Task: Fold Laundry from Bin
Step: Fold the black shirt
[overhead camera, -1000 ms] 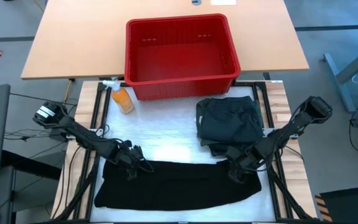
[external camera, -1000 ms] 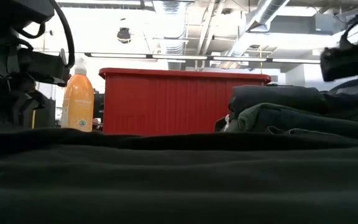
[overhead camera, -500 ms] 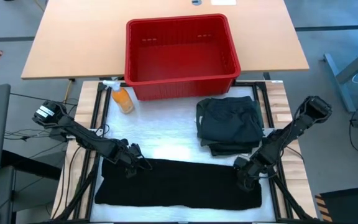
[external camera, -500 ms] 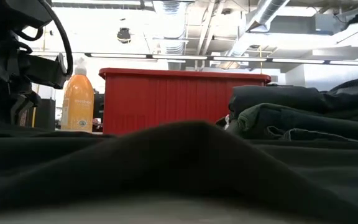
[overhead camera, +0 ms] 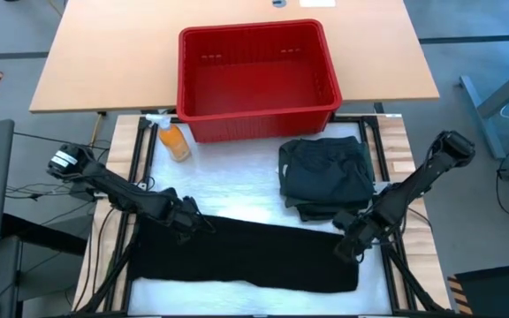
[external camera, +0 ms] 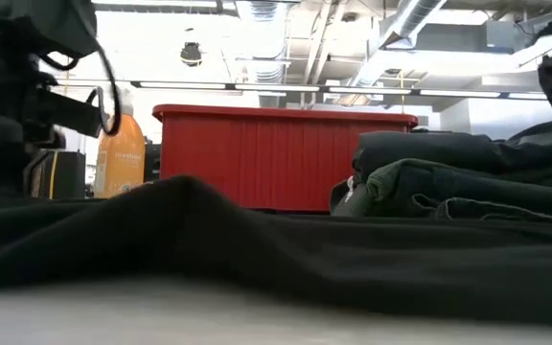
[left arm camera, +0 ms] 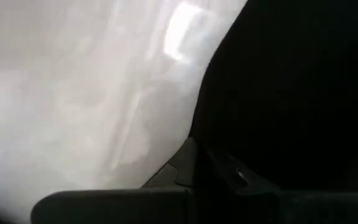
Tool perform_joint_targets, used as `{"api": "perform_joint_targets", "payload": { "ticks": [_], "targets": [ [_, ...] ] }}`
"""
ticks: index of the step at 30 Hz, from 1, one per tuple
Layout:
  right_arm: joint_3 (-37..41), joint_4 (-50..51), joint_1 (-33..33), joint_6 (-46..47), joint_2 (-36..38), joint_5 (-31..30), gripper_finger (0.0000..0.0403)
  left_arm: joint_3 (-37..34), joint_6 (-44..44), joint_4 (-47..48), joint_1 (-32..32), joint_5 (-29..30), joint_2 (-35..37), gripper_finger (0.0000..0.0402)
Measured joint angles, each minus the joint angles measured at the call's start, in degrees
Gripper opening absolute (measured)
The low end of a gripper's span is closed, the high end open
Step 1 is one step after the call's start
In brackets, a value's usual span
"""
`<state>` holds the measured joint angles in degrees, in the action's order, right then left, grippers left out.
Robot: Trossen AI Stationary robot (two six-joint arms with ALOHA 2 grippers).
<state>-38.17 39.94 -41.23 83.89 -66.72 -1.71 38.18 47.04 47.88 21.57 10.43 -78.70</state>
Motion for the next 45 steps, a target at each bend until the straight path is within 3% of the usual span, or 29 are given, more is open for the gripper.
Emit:
{"api": "perform_joint_targets", "payload": {
  "ticks": [3,7,11,16,19,28,34,39,42,45],
  "targets": [
    [-2.65,0.09,-0.73,4.06,2.21,0.01,0.0097,2.36,-1.73,3.06,-1.29,0.72,0.02,0.0000],
    [-4.04,-12.84,-6.17,8.28,1.35,-0.20,0.0097,5.88,-3.85,2.78,-1.59,3.91,0.09,0.0000],
    [-4.07,-21.35,-11.39,11.81,-4.93,-2.79,0.0093,9.43,-5.95,-0.58,-1.58,7.98,0.13,0.0000],
    [-3.96,-29.33,-15.12,12.86,-14.06,-2.73,0.0085,12.06,-13.40,-11.53,-0.70,7.99,0.22,0.0000],
    [-3.96,-32.76,-16.72,13.48,-17.60,0.04,0.0080,13.05,-13.90,-8.72,-1.28,9.38,0.18,0.0000],
    [-3.98,-27.93,-19.74,21.30,-23.13,6.46,0.0074,12.21,-11.24,8.08,-6.02,9.23,0.13,0.0000],
    [-4.05,-27.33,-21.37,24.13,-24.21,9.11,0.0073,12.23,-10.10,8.67,-9.02,14.46,0.15,0.0004],
    [-4.05,-26.88,-21.31,24.07,-24.21,9.26,0.0073,12.32,-13.36,10.61,-12.46,12.51,0.15,0.0049],
    [-4.05,-26.79,-21.26,23.88,-24.22,9.46,0.0073,13.20,-10.18,17.48,-14.86,14.33,0.21,0.0086],
    [-3.94,-26.21,-20.81,23.66,-23.29,9.46,0.0073,14.38,-9.06,17.10,-15.46,15.75,1.66,0.0115]
  ]
}}
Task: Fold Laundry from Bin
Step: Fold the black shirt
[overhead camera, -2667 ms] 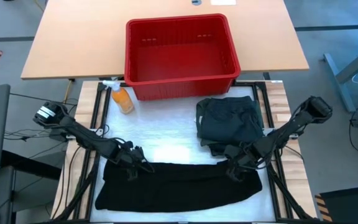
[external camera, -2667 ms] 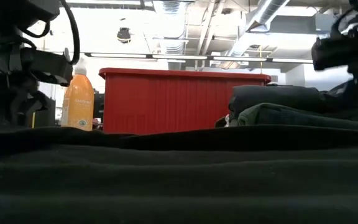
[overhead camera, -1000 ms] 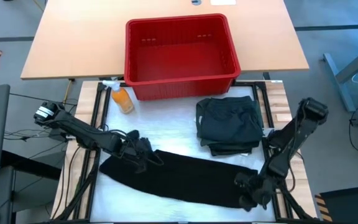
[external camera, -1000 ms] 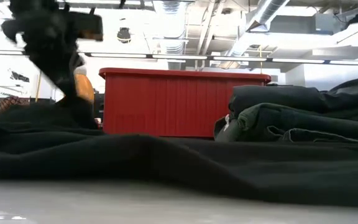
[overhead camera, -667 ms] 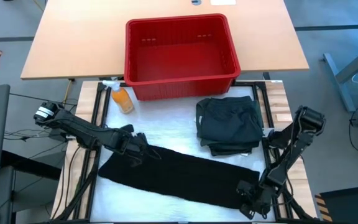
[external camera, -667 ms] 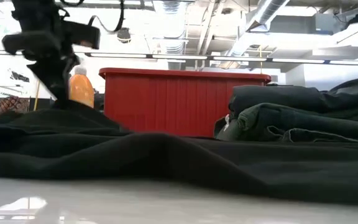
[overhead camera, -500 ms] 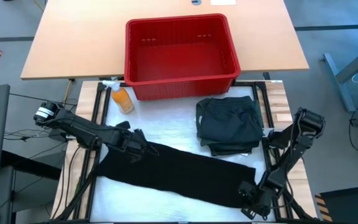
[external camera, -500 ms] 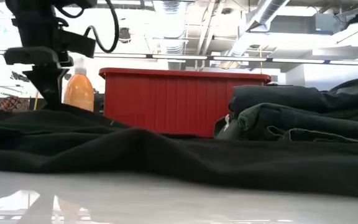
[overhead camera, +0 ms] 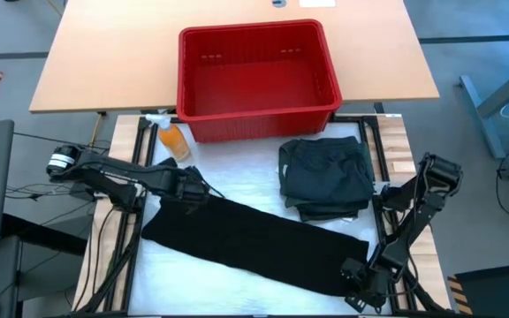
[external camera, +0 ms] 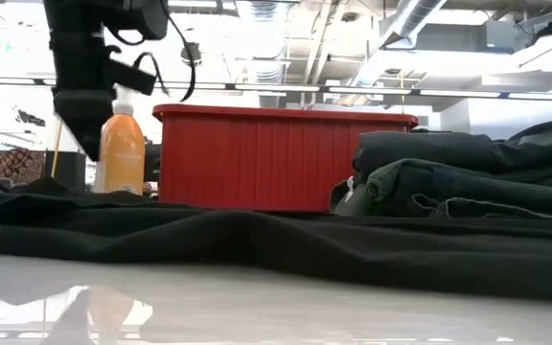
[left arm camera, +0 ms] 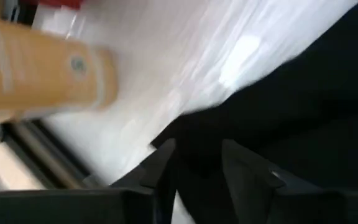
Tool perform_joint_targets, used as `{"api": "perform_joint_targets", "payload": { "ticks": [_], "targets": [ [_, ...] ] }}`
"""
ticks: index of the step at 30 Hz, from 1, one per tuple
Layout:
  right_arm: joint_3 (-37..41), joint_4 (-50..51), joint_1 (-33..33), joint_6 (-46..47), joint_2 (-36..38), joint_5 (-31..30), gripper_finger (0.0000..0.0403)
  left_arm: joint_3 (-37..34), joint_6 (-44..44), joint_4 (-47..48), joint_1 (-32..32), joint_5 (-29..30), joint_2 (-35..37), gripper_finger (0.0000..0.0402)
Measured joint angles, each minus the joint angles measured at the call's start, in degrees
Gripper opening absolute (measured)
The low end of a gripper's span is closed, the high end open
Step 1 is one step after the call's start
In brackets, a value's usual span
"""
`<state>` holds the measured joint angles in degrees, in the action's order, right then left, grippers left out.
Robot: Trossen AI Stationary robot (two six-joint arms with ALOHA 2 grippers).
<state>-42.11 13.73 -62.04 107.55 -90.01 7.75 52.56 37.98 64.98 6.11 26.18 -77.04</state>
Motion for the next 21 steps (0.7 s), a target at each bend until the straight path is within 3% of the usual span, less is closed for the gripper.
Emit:
{"api": "perform_joint_targets", "payload": {
  "ticks": [2,6,8,15,21],
  "targets": [
    [0.09,1.26,0.56,-0.31,1.94,-0.24,0.0073,0.10,-0.98,-6.40,1.05,-2.00,2.02,0.0126],
    [-1.15,5.99,1.98,-1.41,7.71,-4.31,0.0073,-1.67,-5.70,-30.23,7.59,-12.15,3.68,0.0131],
    [-2.49,10.23,2.64,-1.46,10.55,-7.34,0.0073,-1.88,-7.83,-36.16,12.11,-12.53,2.31,0.0126],
    [-6.02,12.51,1.95,-1.38,10.95,-9.18,0.0066,-1.95,-8.28,-38.98,24.98,-15.35,-9.15,0.0101],
    [-6.05,8.70,2.61,-3.83,3.04,-9.16,0.0063,-1.70,-0.78,-36.42,27.07,-14.49,-19.73,0.0078]
  ]
}}
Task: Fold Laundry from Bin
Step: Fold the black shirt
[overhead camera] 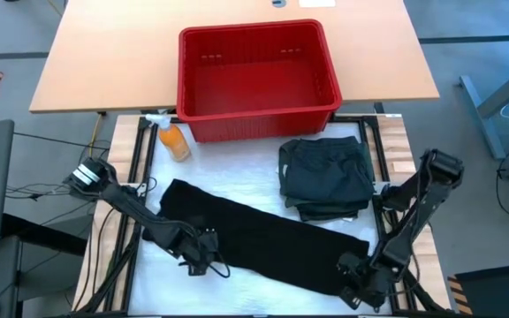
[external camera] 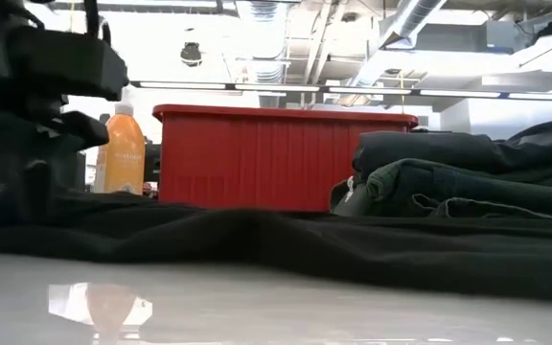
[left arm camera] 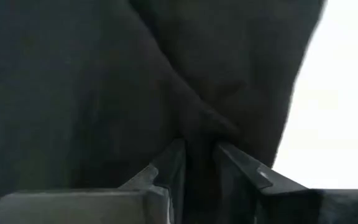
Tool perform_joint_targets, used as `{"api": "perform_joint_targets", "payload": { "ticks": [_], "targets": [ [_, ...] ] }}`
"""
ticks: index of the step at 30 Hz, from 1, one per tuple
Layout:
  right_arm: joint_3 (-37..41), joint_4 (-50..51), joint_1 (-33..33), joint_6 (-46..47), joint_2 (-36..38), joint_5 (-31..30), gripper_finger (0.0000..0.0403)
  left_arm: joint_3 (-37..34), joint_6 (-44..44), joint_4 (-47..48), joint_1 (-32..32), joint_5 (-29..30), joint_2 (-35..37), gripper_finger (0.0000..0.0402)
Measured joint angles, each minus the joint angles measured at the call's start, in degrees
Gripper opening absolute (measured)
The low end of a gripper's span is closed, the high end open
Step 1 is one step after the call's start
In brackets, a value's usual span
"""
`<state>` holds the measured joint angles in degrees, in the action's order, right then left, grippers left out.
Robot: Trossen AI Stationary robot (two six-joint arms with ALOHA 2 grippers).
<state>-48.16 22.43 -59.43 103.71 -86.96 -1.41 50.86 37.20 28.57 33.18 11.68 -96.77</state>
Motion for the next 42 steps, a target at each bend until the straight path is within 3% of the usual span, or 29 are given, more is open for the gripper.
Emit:
{"api": "perform_joint_targets", "payload": {
  "ticks": [10,19,23,27,34,38,42],
  "targets": [
    [-0.25,-3.15,-1.40,0.21,-8.37,8.05,0.0063,0.16,4.71,3.28,0.23,-0.77,-2.17,0.0047],
    [0.07,-2.67,-4.26,2.27,-3.37,10.82,0.0063,0.25,7.61,9.72,0.19,-3.93,-1.94,0.0035],
    [0.02,-0.65,-4.82,2.32,3.29,4.50,0.0063,0.98,7.69,10.74,0.26,-4.61,-1.62,0.0034],
    [-0.05,12.08,-5.57,9.58,9.92,-4.07,0.0063,1.75,8.56,13.47,0.47,-4.67,0.90,0.0034],
    [0.04,29.52,-2.73,12.74,14.56,-9.06,0.0063,2.24,12.08,16.99,0.14,-3.26,8.59,0.0034],
    [2.30,30.49,1.10,10.95,14.54,-10.40,0.0063,2.28,14.71,14.78,0.23,0.57,13.67,0.0034],
    [5.55,26.98,4.15,7.44,14.56,-10.40,0.0063,2.40,15.36,6.16,0.22,5.03,17.45,0.0034]
  ]
}}
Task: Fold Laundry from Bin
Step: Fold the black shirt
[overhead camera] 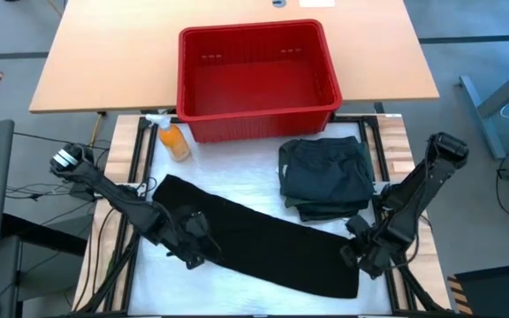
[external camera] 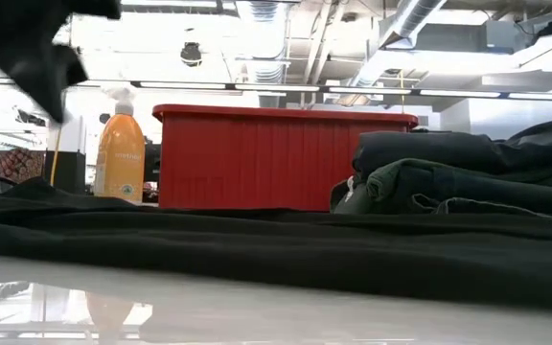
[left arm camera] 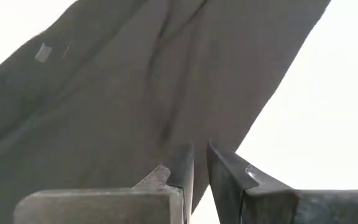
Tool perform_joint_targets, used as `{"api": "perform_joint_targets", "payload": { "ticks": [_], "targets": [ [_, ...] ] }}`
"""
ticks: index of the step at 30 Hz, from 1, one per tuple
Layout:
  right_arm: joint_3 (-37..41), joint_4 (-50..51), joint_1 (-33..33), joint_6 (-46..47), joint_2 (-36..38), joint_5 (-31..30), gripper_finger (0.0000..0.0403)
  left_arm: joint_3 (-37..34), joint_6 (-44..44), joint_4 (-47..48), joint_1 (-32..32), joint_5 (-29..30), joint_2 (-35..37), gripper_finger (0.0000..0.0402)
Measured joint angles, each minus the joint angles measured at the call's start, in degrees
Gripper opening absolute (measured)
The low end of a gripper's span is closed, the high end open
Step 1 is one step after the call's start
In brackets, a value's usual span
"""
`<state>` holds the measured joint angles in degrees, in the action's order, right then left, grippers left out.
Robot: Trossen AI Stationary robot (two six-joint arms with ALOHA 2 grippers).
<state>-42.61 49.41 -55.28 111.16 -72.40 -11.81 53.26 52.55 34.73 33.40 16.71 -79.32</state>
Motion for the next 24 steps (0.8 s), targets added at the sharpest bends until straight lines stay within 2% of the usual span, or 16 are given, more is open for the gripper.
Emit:
{"api": "perform_joint_targets", "payload": {
  "ticks": [4,11,17,24],
  "targets": [
    [-0.18,-1.26,0.37,-1.65,0.93,0.06,0.0063,0.11,-0.85,-7.30,-0.19,1.47,-0.40,0.0034],
    [-1.36,-3.89,-3.63,-1.08,3.88,2.75,0.0075,0.04,-2.33,-8.27,-0.47,3.08,-2.43,0.0035],
    [-1.31,-4.34,-7.27,4.86,3.74,2.87,0.0143,0.04,-2.49,-8.28,-0.51,5.52,-2.43,0.0048],
    [-1.18,-4.63,-5.91,4.71,3.70,2.81,0.0238,0.06,-3.47,-8.31,-1.38,5.97,-2.41,0.0061]
  ]
}}
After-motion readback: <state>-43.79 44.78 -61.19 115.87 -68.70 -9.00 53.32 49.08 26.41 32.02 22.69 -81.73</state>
